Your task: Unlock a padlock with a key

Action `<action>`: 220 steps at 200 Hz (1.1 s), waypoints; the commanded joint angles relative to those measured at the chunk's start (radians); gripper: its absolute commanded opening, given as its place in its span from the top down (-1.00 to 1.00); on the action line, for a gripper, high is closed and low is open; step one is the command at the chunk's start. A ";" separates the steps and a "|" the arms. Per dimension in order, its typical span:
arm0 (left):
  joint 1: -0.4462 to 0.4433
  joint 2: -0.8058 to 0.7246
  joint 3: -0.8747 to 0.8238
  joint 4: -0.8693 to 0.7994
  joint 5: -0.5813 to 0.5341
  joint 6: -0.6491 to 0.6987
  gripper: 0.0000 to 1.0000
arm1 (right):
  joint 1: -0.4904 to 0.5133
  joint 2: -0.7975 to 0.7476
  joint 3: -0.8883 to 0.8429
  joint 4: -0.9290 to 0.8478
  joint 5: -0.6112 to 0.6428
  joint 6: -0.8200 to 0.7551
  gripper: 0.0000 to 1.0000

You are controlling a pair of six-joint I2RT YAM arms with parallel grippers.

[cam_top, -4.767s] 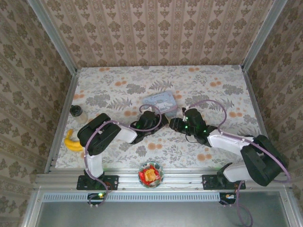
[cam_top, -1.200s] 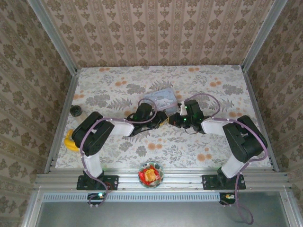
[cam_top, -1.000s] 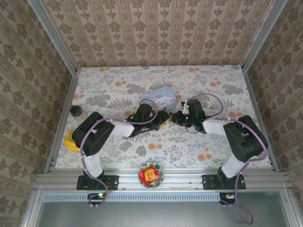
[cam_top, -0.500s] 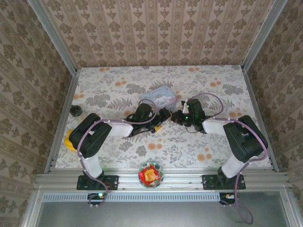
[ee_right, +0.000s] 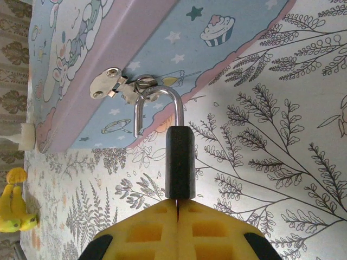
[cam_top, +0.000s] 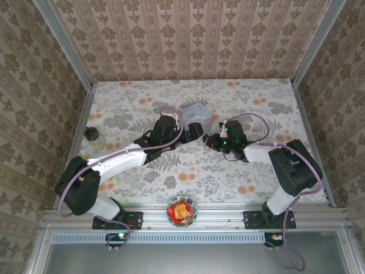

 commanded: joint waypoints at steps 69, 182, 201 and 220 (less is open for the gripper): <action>0.074 -0.072 0.057 -0.279 -0.420 0.306 -1.00 | 0.019 -0.009 -0.014 0.063 0.072 0.059 1.00; 0.133 0.223 0.220 -0.309 -0.382 0.415 -1.00 | 0.028 0.020 0.004 0.008 0.108 0.044 0.94; 0.141 0.263 0.234 -0.317 -0.372 0.426 -1.00 | 0.031 0.032 0.011 -0.017 0.122 0.026 0.89; 0.149 0.291 0.238 -0.318 -0.355 0.431 -1.00 | 0.032 0.052 0.015 -0.023 0.127 0.018 0.87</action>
